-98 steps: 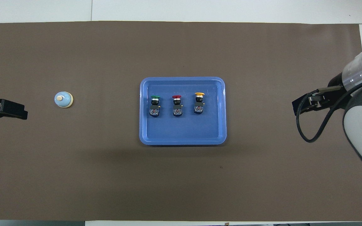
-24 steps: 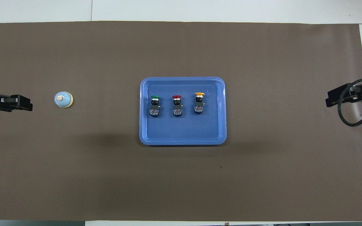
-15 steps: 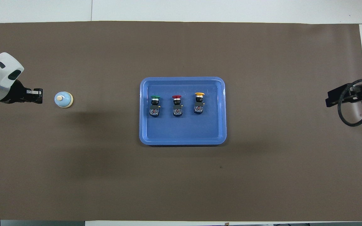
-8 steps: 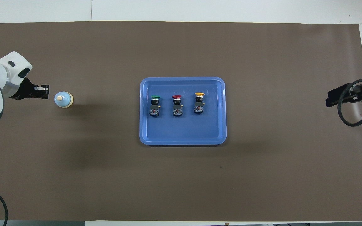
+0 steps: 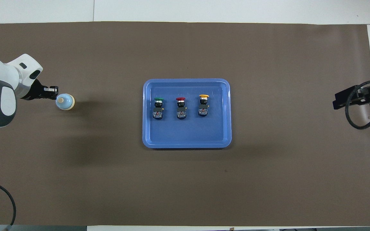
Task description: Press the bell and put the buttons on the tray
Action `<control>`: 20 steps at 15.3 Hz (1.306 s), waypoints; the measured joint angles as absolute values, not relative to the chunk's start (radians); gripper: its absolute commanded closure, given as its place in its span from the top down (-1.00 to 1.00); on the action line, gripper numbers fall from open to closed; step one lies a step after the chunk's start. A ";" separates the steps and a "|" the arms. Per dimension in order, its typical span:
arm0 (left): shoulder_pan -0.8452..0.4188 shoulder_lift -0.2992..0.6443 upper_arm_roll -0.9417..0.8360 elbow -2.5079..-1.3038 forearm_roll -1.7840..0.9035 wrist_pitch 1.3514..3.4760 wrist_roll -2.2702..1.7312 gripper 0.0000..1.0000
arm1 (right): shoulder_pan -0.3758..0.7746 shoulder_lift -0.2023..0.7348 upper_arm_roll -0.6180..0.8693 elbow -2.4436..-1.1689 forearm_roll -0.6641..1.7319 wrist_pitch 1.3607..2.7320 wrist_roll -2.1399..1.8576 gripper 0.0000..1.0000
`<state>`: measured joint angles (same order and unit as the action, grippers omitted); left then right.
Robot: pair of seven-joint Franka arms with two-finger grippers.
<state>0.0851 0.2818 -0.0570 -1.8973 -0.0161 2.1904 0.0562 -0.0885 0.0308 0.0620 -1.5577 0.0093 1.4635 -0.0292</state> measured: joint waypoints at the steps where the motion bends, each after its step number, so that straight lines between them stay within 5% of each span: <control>1: 0.085 0.285 -0.057 -1.897 -0.016 2.194 0.056 -1.00 | -0.089 0.031 0.062 -1.558 0.009 1.464 -0.029 1.00; 15: 0.086 0.307 -0.056 -1.899 -0.016 2.213 0.056 -1.00 | -0.089 0.031 0.062 -1.558 0.009 1.464 -0.029 1.00; 20: 0.107 0.251 -0.050 -1.740 -0.016 1.954 0.058 -1.00 | -0.089 0.031 0.062 -1.558 0.009 1.464 -0.029 1.00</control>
